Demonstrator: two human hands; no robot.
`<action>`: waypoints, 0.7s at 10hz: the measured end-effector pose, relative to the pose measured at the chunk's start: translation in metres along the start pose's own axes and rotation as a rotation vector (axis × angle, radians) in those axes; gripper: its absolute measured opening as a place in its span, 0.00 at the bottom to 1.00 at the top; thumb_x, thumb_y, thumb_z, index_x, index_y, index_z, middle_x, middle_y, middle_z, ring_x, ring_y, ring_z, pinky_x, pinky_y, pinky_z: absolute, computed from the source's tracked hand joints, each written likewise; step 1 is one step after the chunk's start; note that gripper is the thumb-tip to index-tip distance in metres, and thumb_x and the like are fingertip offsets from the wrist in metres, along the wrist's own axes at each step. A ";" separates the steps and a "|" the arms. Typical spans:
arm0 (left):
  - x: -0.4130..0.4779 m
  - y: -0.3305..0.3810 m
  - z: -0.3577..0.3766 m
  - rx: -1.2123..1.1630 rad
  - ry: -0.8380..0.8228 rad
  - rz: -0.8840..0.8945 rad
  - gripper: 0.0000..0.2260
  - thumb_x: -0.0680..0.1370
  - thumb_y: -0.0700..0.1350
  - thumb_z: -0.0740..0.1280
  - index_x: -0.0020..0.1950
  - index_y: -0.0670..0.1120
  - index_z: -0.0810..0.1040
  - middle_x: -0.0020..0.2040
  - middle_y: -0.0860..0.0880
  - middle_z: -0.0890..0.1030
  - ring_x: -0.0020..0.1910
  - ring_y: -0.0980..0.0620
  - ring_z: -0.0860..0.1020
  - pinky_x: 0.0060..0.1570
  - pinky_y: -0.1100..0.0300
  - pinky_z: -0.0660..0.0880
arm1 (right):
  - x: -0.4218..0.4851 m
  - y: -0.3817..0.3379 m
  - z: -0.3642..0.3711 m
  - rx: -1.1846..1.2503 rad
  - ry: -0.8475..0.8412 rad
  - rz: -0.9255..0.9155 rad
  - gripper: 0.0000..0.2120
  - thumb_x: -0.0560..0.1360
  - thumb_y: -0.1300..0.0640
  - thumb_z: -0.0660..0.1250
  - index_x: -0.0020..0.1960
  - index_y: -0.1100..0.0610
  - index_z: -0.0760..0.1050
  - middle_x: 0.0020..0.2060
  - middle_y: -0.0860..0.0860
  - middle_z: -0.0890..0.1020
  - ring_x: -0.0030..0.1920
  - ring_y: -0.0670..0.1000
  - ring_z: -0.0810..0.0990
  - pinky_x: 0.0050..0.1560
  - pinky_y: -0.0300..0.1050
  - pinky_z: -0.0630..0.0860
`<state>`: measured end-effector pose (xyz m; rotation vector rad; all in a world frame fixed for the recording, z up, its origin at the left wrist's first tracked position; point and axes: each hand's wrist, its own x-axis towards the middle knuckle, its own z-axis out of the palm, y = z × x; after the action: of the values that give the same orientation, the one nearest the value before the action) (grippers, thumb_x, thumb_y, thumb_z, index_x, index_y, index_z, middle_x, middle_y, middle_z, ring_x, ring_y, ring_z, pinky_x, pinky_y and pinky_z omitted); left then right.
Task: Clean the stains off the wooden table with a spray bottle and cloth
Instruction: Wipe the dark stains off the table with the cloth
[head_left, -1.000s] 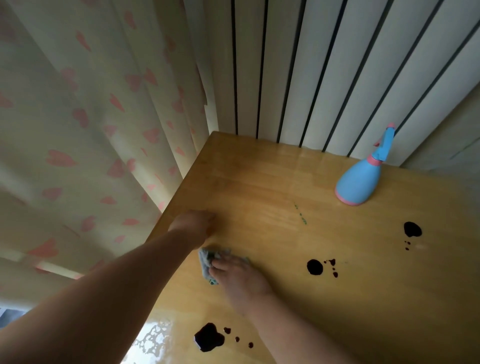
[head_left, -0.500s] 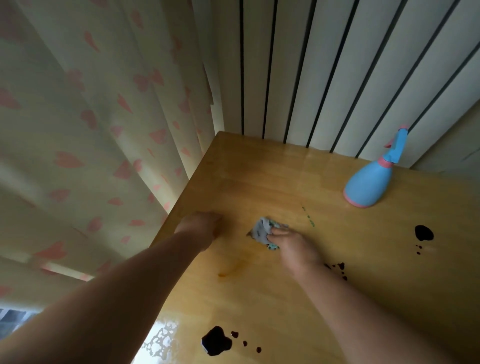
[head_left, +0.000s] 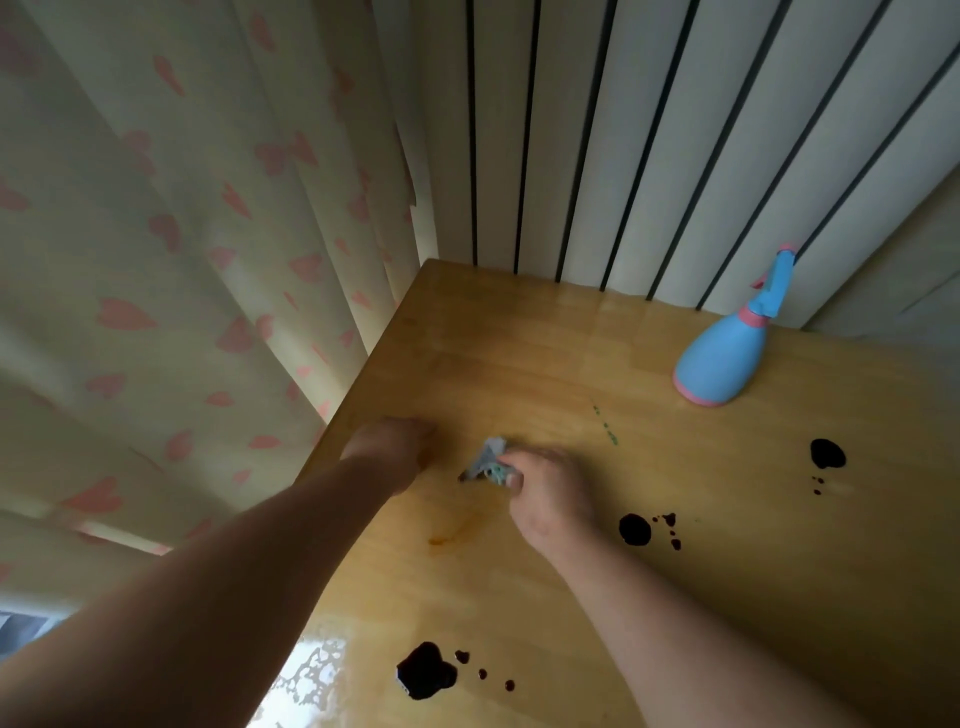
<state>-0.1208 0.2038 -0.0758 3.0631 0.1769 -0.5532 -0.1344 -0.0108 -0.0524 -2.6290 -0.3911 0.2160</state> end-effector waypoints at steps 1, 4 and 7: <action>-0.001 0.001 0.001 -0.012 0.019 -0.007 0.28 0.80 0.46 0.66 0.77 0.58 0.60 0.69 0.48 0.74 0.64 0.46 0.75 0.53 0.57 0.73 | 0.010 -0.003 -0.002 0.032 0.037 0.064 0.17 0.80 0.57 0.60 0.67 0.50 0.74 0.59 0.51 0.79 0.58 0.53 0.74 0.59 0.45 0.72; -0.002 -0.001 0.004 -0.050 0.015 -0.010 0.28 0.80 0.43 0.66 0.77 0.57 0.62 0.68 0.49 0.74 0.64 0.46 0.75 0.50 0.59 0.72 | 0.022 -0.006 -0.001 -0.275 -0.409 -0.018 0.29 0.74 0.65 0.67 0.73 0.55 0.66 0.69 0.49 0.63 0.62 0.53 0.72 0.63 0.46 0.73; -0.001 -0.002 0.000 -0.005 -0.002 -0.001 0.27 0.80 0.45 0.66 0.77 0.57 0.62 0.67 0.48 0.75 0.63 0.46 0.75 0.54 0.56 0.73 | 0.008 -0.020 0.012 -0.123 -0.425 -0.067 0.18 0.75 0.61 0.65 0.64 0.52 0.75 0.62 0.56 0.73 0.60 0.57 0.74 0.58 0.49 0.73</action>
<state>-0.1215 0.2062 -0.0754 3.0581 0.1799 -0.5552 -0.1342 0.0139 -0.0545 -2.6734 -0.6497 0.7565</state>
